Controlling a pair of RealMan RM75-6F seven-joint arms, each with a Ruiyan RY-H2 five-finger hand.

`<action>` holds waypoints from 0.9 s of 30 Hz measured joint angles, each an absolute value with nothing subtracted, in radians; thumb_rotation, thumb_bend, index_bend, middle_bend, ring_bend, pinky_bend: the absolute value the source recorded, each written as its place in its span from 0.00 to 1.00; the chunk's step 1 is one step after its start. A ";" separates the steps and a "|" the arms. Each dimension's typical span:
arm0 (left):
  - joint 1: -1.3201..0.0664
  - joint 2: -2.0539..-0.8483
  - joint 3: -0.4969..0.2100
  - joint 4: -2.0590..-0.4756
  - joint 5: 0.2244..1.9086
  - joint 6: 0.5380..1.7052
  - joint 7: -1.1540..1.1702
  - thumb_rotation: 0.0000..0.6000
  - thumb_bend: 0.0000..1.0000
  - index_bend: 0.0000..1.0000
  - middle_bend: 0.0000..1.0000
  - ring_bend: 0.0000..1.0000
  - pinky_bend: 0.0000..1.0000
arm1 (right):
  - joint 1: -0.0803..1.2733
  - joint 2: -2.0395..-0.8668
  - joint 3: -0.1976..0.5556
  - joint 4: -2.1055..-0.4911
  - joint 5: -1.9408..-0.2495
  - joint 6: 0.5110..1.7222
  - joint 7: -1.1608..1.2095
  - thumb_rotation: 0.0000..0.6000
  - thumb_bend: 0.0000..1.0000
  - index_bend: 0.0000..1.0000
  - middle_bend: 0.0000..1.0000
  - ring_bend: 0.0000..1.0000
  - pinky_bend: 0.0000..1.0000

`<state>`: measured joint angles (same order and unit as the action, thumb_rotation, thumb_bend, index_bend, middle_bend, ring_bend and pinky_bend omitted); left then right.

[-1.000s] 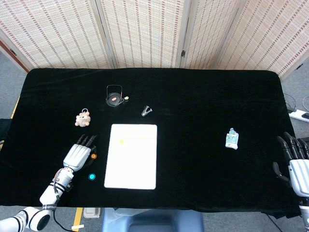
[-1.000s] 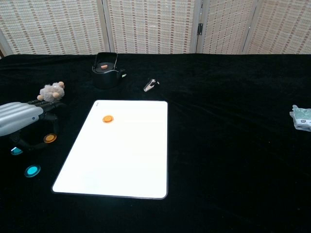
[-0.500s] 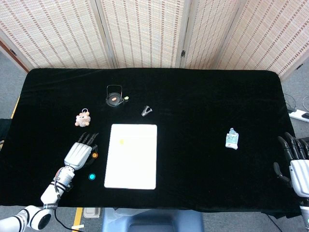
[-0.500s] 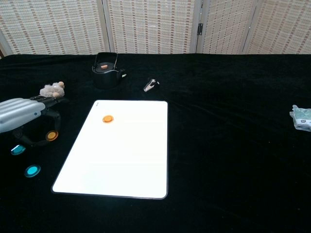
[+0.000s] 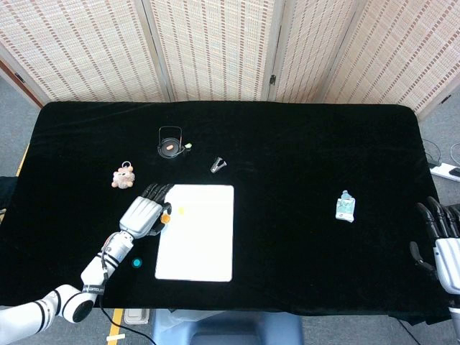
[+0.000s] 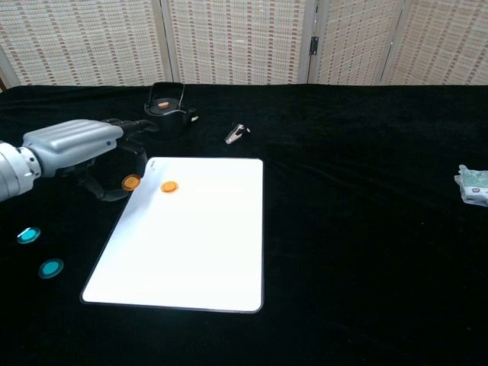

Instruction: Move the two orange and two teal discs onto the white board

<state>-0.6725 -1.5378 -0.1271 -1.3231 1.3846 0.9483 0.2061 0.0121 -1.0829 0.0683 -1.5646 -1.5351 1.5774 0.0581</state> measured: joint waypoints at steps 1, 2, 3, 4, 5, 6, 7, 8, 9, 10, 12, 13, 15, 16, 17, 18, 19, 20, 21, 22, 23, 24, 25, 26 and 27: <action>-0.687 -1.547 -0.135 -1.321 1.374 0.932 0.216 1.00 0.42 0.50 0.00 0.00 0.00 | 0.011 -1.082 0.068 -1.564 -1.534 1.577 0.059 1.00 0.51 0.00 0.00 0.04 0.00; -0.699 -1.555 -0.142 -1.318 1.366 0.920 0.224 1.00 0.42 0.50 0.00 0.00 0.00 | 0.011 -1.082 0.068 -1.564 -1.534 1.577 0.059 1.00 0.51 0.00 0.00 0.04 0.00; -0.711 -1.564 -0.148 -1.315 1.357 0.908 0.233 1.00 0.42 0.50 0.00 0.00 0.00 | 0.010 -1.082 0.068 -1.564 -1.533 1.578 0.059 1.00 0.51 0.00 0.00 0.04 0.00; -0.727 -1.576 -0.156 -1.309 1.344 0.892 0.244 1.00 0.42 0.50 0.00 0.00 0.00 | 0.009 -1.082 0.068 -1.564 -1.532 1.578 0.059 1.00 0.51 0.00 0.00 0.04 0.00; -0.739 -1.585 -0.162 -1.304 1.335 0.880 0.253 1.00 0.42 0.50 0.00 0.00 0.00 | 0.009 -1.081 0.068 -1.564 -1.530 1.577 0.059 1.00 0.51 0.00 0.00 0.04 0.00; -0.750 -1.595 -0.168 -1.298 1.326 0.870 0.261 1.00 0.42 0.50 0.00 0.00 0.00 | 0.009 -1.081 0.068 -1.564 -1.529 1.577 0.059 1.00 0.51 0.00 0.00 0.04 0.00; -0.765 -1.607 -0.176 -1.289 1.313 0.856 0.271 1.00 0.42 0.50 0.00 0.00 0.00 | 0.009 -1.081 0.069 -1.565 -1.529 1.576 0.059 1.00 0.51 0.00 0.00 0.04 0.00; -0.775 -1.616 -0.181 -1.282 1.303 0.847 0.278 1.00 0.42 0.50 0.00 0.00 0.00 | 0.009 -1.081 0.069 -1.565 -1.528 1.576 0.059 1.00 0.51 0.00 0.00 0.04 0.00; -0.784 -1.625 -0.186 -1.275 1.293 0.839 0.283 1.00 0.42 0.50 0.00 0.00 0.00 | 0.008 -1.080 0.069 -1.565 -1.528 1.576 0.059 1.00 0.51 0.00 0.00 0.04 0.00; -0.795 -1.634 -0.193 -1.265 1.279 0.828 0.290 1.00 0.42 0.50 0.00 0.00 0.00 | 0.008 -1.080 0.069 -1.564 -1.527 1.577 0.060 1.00 0.51 0.00 0.00 0.04 0.00; -0.813 -1.649 -0.202 -1.251 1.258 0.812 0.302 1.00 0.42 0.50 0.00 0.00 0.00 | 0.007 -1.079 0.069 -1.564 -1.526 1.577 0.060 1.00 0.51 0.00 0.00 0.04 0.00; -0.824 -1.657 -0.206 -1.241 1.244 0.803 0.311 1.00 0.42 0.50 0.00 0.00 0.00 | 0.006 -1.079 0.069 -1.564 -1.525 1.576 0.060 1.00 0.51 0.00 0.00 0.04 0.00; -0.837 -1.667 -0.211 -1.231 1.226 0.790 0.324 1.00 0.42 0.49 0.00 0.00 0.00 | 0.005 -1.078 0.069 -1.565 -1.524 1.577 0.060 1.00 0.51 0.00 0.00 0.04 0.00; -0.845 -1.673 -0.213 -1.226 1.214 0.784 0.332 1.00 0.42 0.49 0.00 0.00 0.00 | 0.004 -1.078 0.069 -1.564 -1.523 1.578 0.061 1.00 0.51 0.00 0.00 0.04 0.00; -0.850 -1.677 -0.214 -1.223 1.206 0.779 0.338 1.00 0.42 0.49 0.00 0.00 0.00 | 0.004 -1.078 0.069 -1.564 -1.523 1.578 0.061 1.00 0.51 0.00 0.00 0.04 0.00; -0.855 -1.681 -0.215 -1.220 1.199 0.776 0.344 1.00 0.42 0.49 0.00 0.00 0.00 | 0.004 -1.078 0.070 -1.563 -1.522 1.578 0.062 1.00 0.51 0.00 0.00 0.04 0.00; -0.861 -1.686 -0.216 -1.217 1.190 0.772 0.351 1.00 0.42 0.49 0.00 0.00 0.00 | 0.003 -1.077 0.070 -1.563 -1.522 1.578 0.063 1.00 0.51 0.00 0.00 0.04 0.00; -0.865 -1.690 -0.216 -1.216 1.184 0.771 0.356 1.00 0.42 0.49 0.00 0.00 0.00 | 0.003 -1.077 0.070 -1.562 -1.521 1.578 0.064 1.00 0.51 0.00 0.00 0.04 0.00; -0.869 -1.693 -0.216 -1.216 1.179 0.770 0.361 1.00 0.42 0.49 0.00 0.00 0.00 | 0.003 -1.078 0.070 -1.561 -1.520 1.578 0.065 1.00 0.51 0.00 0.00 0.04 0.00; -0.874 -1.696 -0.217 -1.216 1.173 0.770 0.365 1.00 0.42 0.49 0.00 0.00 0.00 | 0.002 -1.078 0.070 -1.560 -1.520 1.578 0.067 1.00 0.51 0.00 0.00 0.04 0.00; -0.877 -1.698 -0.216 -1.217 1.169 0.770 0.369 1.00 0.42 0.48 0.00 0.00 0.00 | 0.002 -1.078 0.070 -1.558 -1.520 1.578 0.068 1.00 0.51 0.00 0.00 0.04 0.00; -0.880 -1.700 -0.216 -1.217 1.166 0.770 0.374 1.00 0.42 0.48 0.00 0.00 0.00 | 0.002 -1.079 0.070 -1.557 -1.519 1.578 0.070 1.00 0.51 0.00 0.00 0.04 0.00; -0.883 -1.702 -0.216 -1.218 1.160 0.769 0.380 1.00 0.42 0.48 0.00 0.00 0.00 | 0.002 -1.079 0.070 -1.555 -1.519 1.577 0.072 1.00 0.51 0.00 0.00 0.04 0.00; -0.886 -1.704 -0.215 -1.218 1.154 0.769 0.385 1.00 0.42 0.48 0.00 0.00 0.00 | 0.002 -1.079 0.070 -1.554 -1.519 1.577 0.074 1.00 0.51 0.00 0.00 0.04 0.00; -0.889 -1.706 -0.215 -1.217 1.148 0.768 0.391 1.00 0.42 0.48 0.00 0.00 0.00 | 0.001 -1.080 0.070 -1.552 -1.519 1.578 0.076 1.00 0.51 0.00 0.00 0.04 0.00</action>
